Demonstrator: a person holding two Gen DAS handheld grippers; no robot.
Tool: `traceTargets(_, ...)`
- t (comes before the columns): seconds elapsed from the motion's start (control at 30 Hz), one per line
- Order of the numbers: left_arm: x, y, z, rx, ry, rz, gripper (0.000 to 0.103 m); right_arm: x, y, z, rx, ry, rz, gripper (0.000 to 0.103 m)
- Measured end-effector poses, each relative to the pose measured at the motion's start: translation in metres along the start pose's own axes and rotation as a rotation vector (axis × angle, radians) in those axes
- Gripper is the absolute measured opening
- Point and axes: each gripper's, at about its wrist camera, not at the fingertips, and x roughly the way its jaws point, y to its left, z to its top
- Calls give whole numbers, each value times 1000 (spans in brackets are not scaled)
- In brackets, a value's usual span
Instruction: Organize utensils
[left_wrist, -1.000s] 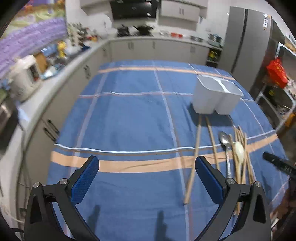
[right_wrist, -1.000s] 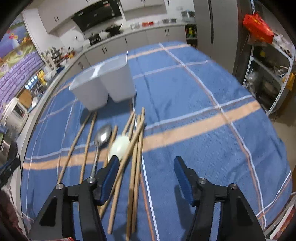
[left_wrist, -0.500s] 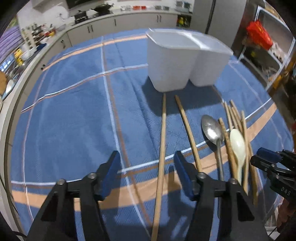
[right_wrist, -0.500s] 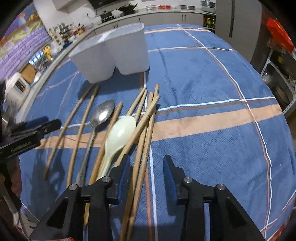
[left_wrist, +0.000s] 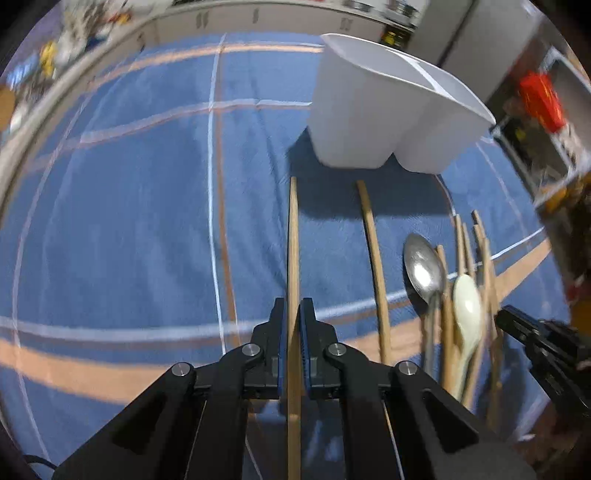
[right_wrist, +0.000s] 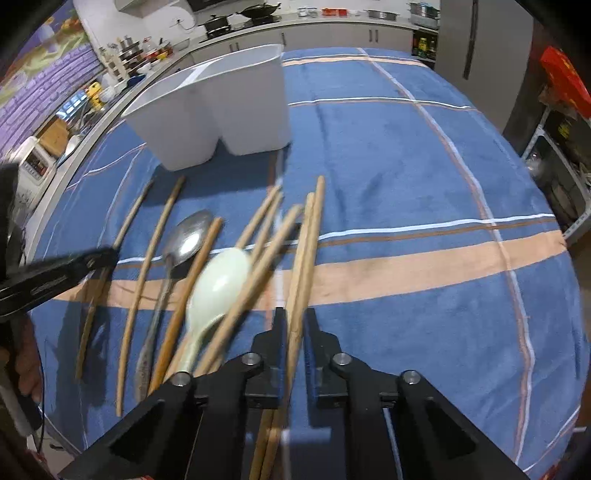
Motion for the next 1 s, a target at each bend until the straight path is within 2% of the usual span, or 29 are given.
traceTargets(0.13, -9, 11, -18, -58, 15, -38, 6, -2, -24, -1, 48, 5, -35, 7)
traceTargets(0.27, -11, 14, -25, -54, 19, -41, 6, -7, -41, -2, 84, 4, -39, 6)
traceTargets(0.37, -15, 9, -27, -56, 13, -55, 6, -10, -47, -1, 116, 1, 25, 8)
traceTargets(0.4, -18, 9, -27, -57, 7, -66, 6, -11, -46, 1, 121, -1, 47, 10)
traceTargets(0.47, -22, 13, -25, -56, 1, -73, 6, -7, -42, 4, 115, -1, 81, 24)
traceTargets(0.53, -22, 12, -20, -47, -6, -55, 6, -2, -38, 9, 97, 1, 89, 27)
traceTargets(0.7, -9, 13, -5, -44, 10, -32, 7, 13, -24, 26, 51, 12, 80, 27)
traceTargets(0.83, -1, 7, 7, -15, 21, -16, 7, 19, -16, 37, -3, 14, 27, 27)
traceTargets(0.93, 2, -2, 11, 23, 26, 3, 7, 23, -12, 47, -35, 31, -13, 19)
traceTargets(1.0, 4, -4, 13, 30, 28, -1, 7, 25, -10, 53, -64, 44, -47, 18)
